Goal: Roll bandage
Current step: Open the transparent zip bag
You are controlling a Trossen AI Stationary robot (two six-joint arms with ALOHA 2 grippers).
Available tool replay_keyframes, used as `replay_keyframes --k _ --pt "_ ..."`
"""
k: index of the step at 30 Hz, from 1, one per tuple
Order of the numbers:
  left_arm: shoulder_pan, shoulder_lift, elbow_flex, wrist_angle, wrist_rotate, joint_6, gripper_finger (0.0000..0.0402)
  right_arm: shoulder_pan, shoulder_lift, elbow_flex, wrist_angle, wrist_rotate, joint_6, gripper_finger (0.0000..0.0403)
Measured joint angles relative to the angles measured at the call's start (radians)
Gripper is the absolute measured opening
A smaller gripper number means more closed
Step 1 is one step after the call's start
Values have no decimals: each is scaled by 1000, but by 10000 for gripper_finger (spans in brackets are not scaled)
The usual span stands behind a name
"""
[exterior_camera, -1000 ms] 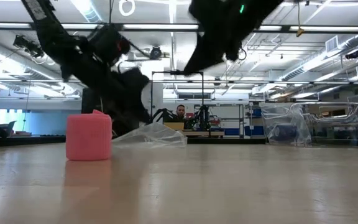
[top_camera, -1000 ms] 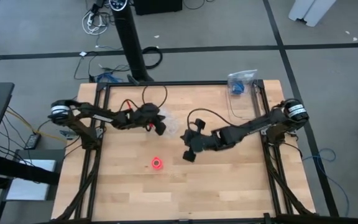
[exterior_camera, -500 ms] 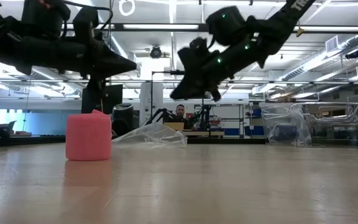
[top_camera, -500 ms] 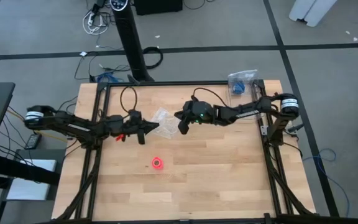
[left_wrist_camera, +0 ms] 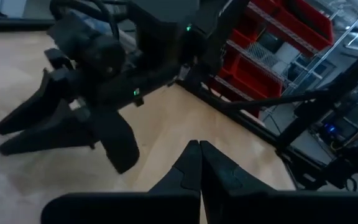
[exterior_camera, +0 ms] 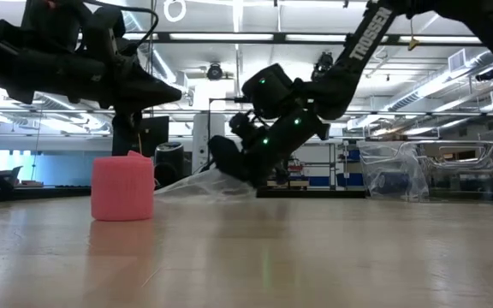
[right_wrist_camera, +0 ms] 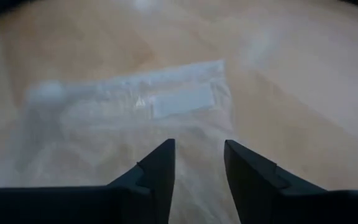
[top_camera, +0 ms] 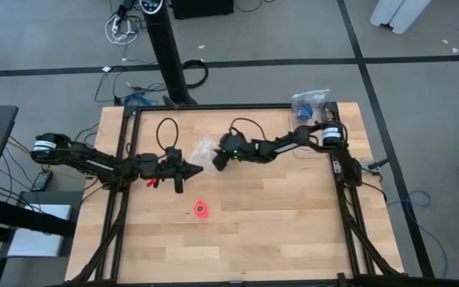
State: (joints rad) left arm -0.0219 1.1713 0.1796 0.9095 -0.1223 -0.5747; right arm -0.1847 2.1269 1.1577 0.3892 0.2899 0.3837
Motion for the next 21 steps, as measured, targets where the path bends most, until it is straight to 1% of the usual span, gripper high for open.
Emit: replay_keyframes --k 3,5,7,10,11,15,17,21 --pt "-6 0 2 4 -2 -1 2 -1 31 25 -25 2 6 125" --pt "-11 0 -1 10 -6 -1 2 -2 45 29 -24 2 6 109" --pt "-15 -2 0 19 -8 3 2 -3 49 30 -31 -19 6 82" --pt "-27 -1 -1 32 -19 21 2 1 41 26 -48 -21 -3 23" --pt "-31 -1 1 39 -27 24 2 7 40 25 -47 -12 -11 12" --pt "-37 -1 0 64 -61 39 2 35 -11 20 -78 10 -39 10" --pt "-41 0 -1 101 -74 53 2 56 -60 20 -96 63 -73 4" --pt "-53 0 0 189 -93 104 2 114 -198 20 -139 190 -165 3"
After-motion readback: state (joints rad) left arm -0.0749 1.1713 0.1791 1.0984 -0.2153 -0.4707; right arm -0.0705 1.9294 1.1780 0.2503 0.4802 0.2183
